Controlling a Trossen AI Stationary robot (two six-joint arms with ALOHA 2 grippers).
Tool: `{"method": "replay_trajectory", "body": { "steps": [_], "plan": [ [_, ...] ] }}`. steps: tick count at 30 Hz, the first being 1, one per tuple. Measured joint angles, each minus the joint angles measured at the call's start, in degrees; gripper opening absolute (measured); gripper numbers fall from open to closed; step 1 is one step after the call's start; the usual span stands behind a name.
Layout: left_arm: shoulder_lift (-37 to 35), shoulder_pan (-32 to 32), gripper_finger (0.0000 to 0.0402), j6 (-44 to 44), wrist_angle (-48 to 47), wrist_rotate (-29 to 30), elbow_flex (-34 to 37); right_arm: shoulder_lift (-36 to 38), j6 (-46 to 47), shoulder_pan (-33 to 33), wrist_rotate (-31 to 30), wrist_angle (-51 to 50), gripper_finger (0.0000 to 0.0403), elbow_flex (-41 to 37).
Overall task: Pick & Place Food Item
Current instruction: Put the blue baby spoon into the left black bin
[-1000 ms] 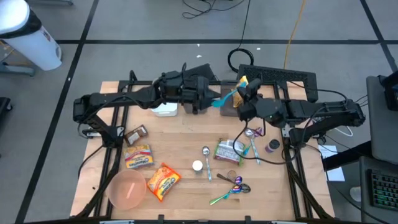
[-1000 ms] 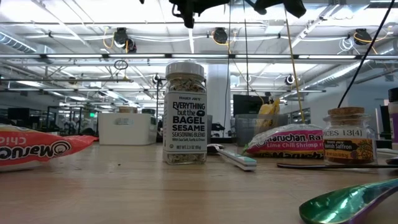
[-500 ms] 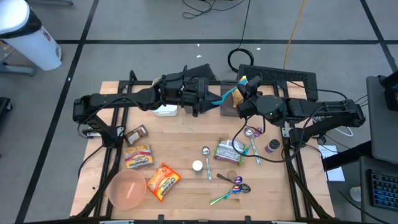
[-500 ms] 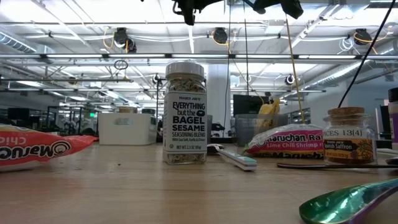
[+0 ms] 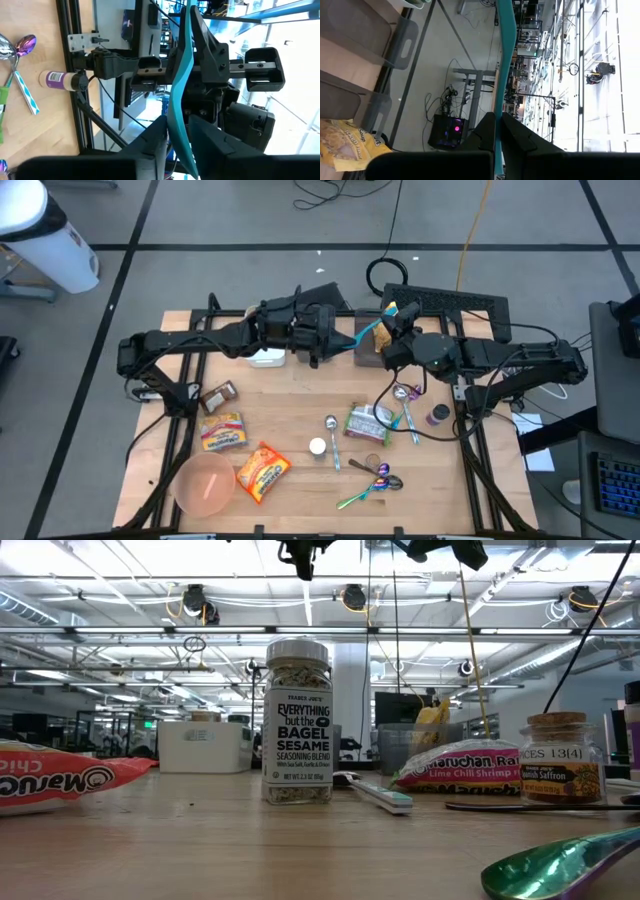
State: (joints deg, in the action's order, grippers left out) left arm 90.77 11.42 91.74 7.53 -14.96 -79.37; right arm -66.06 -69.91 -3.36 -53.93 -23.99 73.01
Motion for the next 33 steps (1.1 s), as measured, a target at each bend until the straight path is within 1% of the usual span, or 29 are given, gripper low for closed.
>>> {"method": "replay_trajectory", "body": {
  "steps": [10,16,23,29,33],
  "plan": [
    [0.01,0.0,0.0045,0.34,-0.39,0.04,0.07,0.0,-0.29,-0.02,-0.04,0.15,0.0002,0.0],
    [0.01,0.0,0.0043,0.31,-0.37,0.04,0.09,0.0,-0.32,-0.03,0.09,0.15,0.0007,0.0],
    [0.01,0.0,0.0033,-0.53,-0.37,0.04,0.09,0.14,0.69,-0.28,1.5,1.77,0.0049,0.0],
    [0.01,-0.04,0.0027,-1.71,-0.12,-0.09,0.09,0.4,0.45,-2.18,4.54,4.42,0.008,0.0],
    [0.01,0.09,0.0027,-3.13,0.22,-0.17,0.09,0.83,2.58,-3.26,4.91,5.3,0.0096,0.0]
  ]
}}
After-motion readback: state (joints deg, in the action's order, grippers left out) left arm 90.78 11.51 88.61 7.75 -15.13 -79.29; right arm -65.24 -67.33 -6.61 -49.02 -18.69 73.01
